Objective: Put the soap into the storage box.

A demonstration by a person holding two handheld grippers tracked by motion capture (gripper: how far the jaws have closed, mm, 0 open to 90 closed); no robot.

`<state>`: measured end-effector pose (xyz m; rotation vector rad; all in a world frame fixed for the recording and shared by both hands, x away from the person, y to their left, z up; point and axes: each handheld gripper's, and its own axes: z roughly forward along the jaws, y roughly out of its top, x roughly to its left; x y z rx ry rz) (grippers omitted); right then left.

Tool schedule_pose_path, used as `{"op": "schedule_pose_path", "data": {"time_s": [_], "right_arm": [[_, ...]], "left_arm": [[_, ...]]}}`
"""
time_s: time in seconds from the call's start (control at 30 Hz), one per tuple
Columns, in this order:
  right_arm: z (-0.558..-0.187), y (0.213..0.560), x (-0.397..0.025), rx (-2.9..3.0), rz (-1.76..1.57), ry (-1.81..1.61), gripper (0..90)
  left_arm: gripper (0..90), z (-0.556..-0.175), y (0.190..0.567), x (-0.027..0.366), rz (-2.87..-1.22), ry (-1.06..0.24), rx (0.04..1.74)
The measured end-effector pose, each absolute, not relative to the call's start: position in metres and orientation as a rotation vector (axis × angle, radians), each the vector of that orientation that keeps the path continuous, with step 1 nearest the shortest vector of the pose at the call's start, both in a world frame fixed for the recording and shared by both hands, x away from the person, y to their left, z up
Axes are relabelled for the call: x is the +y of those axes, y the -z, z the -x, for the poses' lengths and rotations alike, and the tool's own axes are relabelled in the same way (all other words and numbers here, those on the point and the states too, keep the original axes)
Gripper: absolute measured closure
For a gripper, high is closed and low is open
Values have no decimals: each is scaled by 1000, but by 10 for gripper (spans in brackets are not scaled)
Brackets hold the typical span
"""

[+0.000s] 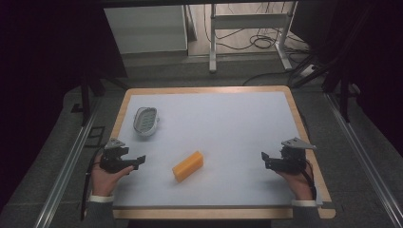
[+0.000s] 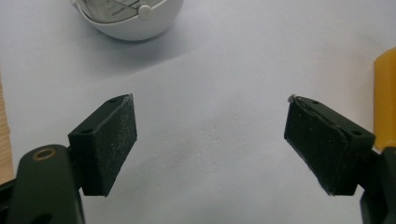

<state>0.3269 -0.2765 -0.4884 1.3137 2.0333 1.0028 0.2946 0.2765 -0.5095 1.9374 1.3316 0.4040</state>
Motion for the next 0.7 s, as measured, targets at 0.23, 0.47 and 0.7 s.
{"op": "schedule_pose_path", "data": {"time_s": [0.23, 0.47, 0.7], "right_arm": [[-327, 493, -277, 2071, -1318, -957, 86], [-327, 495, -275, 2078, -1313, -933, 88], [-328, 499, -278, 2086, -1327, -914, 88]], "left_arm": [[182, -294, 511, 272, -1955, -379, 1295], [183, -293, 510, 275, -1951, -363, 1275], [207, -291, 508, 272, -1971, -359, 1239]]}}
